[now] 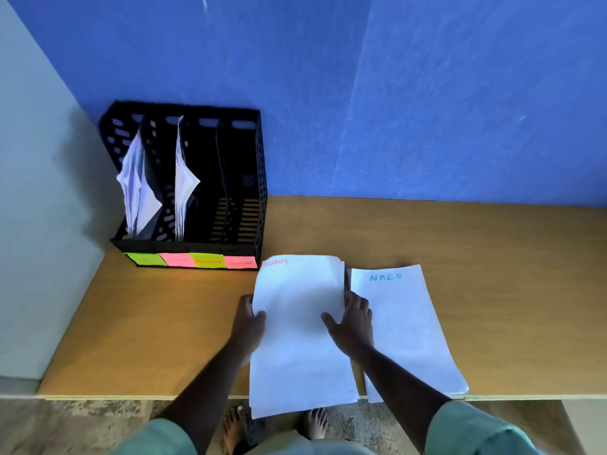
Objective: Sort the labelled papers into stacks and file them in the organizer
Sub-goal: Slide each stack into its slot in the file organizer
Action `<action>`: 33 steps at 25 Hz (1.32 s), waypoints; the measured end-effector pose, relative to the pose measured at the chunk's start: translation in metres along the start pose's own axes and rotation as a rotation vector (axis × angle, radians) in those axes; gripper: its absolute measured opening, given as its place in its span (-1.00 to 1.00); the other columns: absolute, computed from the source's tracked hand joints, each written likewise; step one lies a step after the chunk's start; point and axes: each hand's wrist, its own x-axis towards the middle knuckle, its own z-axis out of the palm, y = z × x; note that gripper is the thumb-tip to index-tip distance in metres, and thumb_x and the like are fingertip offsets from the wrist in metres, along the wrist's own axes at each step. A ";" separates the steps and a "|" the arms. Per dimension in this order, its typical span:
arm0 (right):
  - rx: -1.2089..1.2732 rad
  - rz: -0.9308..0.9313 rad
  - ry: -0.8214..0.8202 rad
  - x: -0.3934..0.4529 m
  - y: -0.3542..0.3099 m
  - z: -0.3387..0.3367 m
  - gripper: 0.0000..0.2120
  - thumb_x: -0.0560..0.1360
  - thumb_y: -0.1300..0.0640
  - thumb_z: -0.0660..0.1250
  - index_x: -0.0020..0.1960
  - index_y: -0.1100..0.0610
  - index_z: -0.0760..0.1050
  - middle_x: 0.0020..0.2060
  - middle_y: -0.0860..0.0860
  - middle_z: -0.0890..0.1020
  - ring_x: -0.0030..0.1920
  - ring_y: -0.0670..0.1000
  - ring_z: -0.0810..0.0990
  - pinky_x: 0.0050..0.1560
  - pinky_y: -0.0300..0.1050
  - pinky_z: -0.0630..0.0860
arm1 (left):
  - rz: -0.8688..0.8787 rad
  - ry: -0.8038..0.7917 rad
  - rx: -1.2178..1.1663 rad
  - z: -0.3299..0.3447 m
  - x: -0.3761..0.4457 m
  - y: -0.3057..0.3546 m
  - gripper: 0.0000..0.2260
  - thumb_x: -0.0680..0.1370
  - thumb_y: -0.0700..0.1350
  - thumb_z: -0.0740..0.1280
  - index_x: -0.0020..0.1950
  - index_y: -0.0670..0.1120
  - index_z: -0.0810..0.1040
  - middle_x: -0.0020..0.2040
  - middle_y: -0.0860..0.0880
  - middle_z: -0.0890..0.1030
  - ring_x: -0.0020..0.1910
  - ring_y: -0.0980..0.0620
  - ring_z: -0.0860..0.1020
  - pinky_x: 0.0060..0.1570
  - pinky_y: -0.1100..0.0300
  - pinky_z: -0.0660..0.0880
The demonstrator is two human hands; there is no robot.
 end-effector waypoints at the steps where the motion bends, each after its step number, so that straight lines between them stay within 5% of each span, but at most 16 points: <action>1: 0.103 0.020 -0.009 0.003 -0.004 -0.003 -0.26 0.42 -0.14 0.49 0.46 0.09 0.28 0.29 0.04 0.47 0.29 0.14 0.48 0.21 0.06 0.53 | 0.018 0.006 -0.043 -0.006 0.005 0.004 -0.72 0.54 -0.30 0.24 0.23 -0.11 0.38 0.05 -0.16 0.59 -0.09 -0.09 0.61 -0.19 0.09 0.53; 5: 0.387 -0.012 -0.137 0.013 -0.029 -0.013 -0.55 0.49 0.02 0.49 0.32 0.09 0.49 0.09 -0.04 0.67 0.13 0.07 0.66 -0.01 -0.13 0.55 | 0.063 -0.027 -0.095 -0.018 0.013 0.022 -0.69 0.54 -0.32 0.27 0.25 -0.11 0.39 0.08 -0.16 0.62 0.03 -0.17 0.62 -0.05 0.02 0.54; 10: 0.441 -0.206 0.197 -0.015 -0.083 -0.026 -0.81 0.62 0.20 0.32 0.23 0.13 0.52 -0.12 -0.31 0.50 -0.03 -0.01 0.58 -0.02 -0.12 0.51 | 0.368 0.150 0.004 -0.007 -0.018 0.054 -0.71 0.63 -0.31 0.11 0.35 -0.17 0.24 0.10 0.00 0.49 0.03 0.09 0.53 -0.07 0.25 0.41; 13: 0.561 -0.400 0.358 -0.028 -0.100 -0.036 -0.79 0.65 0.14 0.29 0.20 -0.14 0.48 -0.04 -0.29 0.62 0.02 -0.07 0.67 0.00 -0.18 0.60 | 0.610 0.300 -0.083 -0.007 -0.036 0.067 -0.81 0.65 -0.28 0.12 0.27 -0.20 0.26 0.04 0.13 0.52 -0.02 0.43 0.52 -0.14 0.51 0.41; 17: 0.512 -0.509 0.348 -0.021 -0.090 -0.034 -0.58 0.60 0.13 0.33 0.33 -0.29 0.39 0.19 -0.19 0.65 0.19 -0.04 0.63 0.13 -0.06 0.57 | 0.717 0.291 -0.054 -0.022 -0.028 0.062 -0.81 0.64 -0.16 0.13 0.24 -0.10 0.23 0.06 0.12 0.49 0.03 0.46 0.48 -0.08 0.54 0.39; 19: 0.490 -0.430 0.334 -0.019 -0.087 -0.029 -0.62 0.60 0.07 0.34 0.34 -0.24 0.40 0.17 -0.19 0.65 0.16 0.00 0.63 0.10 -0.04 0.58 | 0.702 0.260 -0.024 -0.028 -0.016 0.059 -0.82 0.63 -0.16 0.10 0.21 -0.02 0.20 0.03 0.07 0.49 0.01 0.39 0.48 -0.10 0.47 0.38; 23: 0.384 -0.265 0.368 -0.003 -0.095 -0.033 -0.88 0.61 0.10 0.35 0.08 0.13 0.59 -0.29 -0.14 0.60 -0.19 0.08 0.61 -0.16 -0.05 0.53 | 0.644 0.198 0.036 -0.030 0.003 0.063 -0.84 0.64 -0.16 0.14 0.17 -0.08 0.20 -0.01 -0.05 0.44 -0.07 0.09 0.49 -0.13 0.41 0.35; 26: 0.716 0.004 0.309 0.010 -0.096 -0.041 -0.93 0.56 0.20 0.41 -0.09 0.17 0.56 -0.27 -0.01 0.65 -0.15 0.14 0.65 -0.20 -0.09 0.54 | 0.500 0.277 -0.020 -0.036 0.020 0.047 -0.34 0.47 0.13 0.30 0.39 -0.27 0.20 0.27 -0.05 0.30 0.23 0.05 0.35 0.28 0.32 0.28; 28: 1.027 0.152 0.222 0.009 -0.093 -0.040 -0.93 0.55 0.25 0.42 0.00 0.12 0.59 -0.08 0.05 0.71 -0.01 0.12 0.68 0.00 0.01 0.63 | 0.306 0.343 -0.091 -0.038 0.026 0.028 -0.19 0.36 0.16 0.40 0.40 -0.33 0.26 0.31 -0.17 0.34 0.29 -0.07 0.36 0.32 0.10 0.31; 31: 1.280 0.297 0.083 -0.001 -0.080 -0.023 -0.77 0.55 0.31 0.43 0.19 0.19 0.58 0.07 0.13 0.72 0.12 0.18 0.67 0.19 0.18 0.63 | 0.099 0.056 -0.310 -0.040 0.023 0.020 -0.66 0.51 0.05 0.40 0.11 -0.21 0.58 0.02 -0.15 0.66 0.00 -0.13 0.64 -0.05 0.01 0.55; 33: 1.335 0.299 -0.016 -0.011 -0.075 -0.011 -0.72 0.54 0.33 0.43 0.24 0.21 0.57 0.09 0.15 0.73 0.16 0.22 0.67 0.20 0.21 0.62 | -0.006 0.019 -0.344 -0.042 0.025 0.022 -0.81 0.62 -0.06 0.29 0.10 -0.15 0.59 -0.02 -0.11 0.69 -0.02 -0.15 0.66 -0.06 0.00 0.57</action>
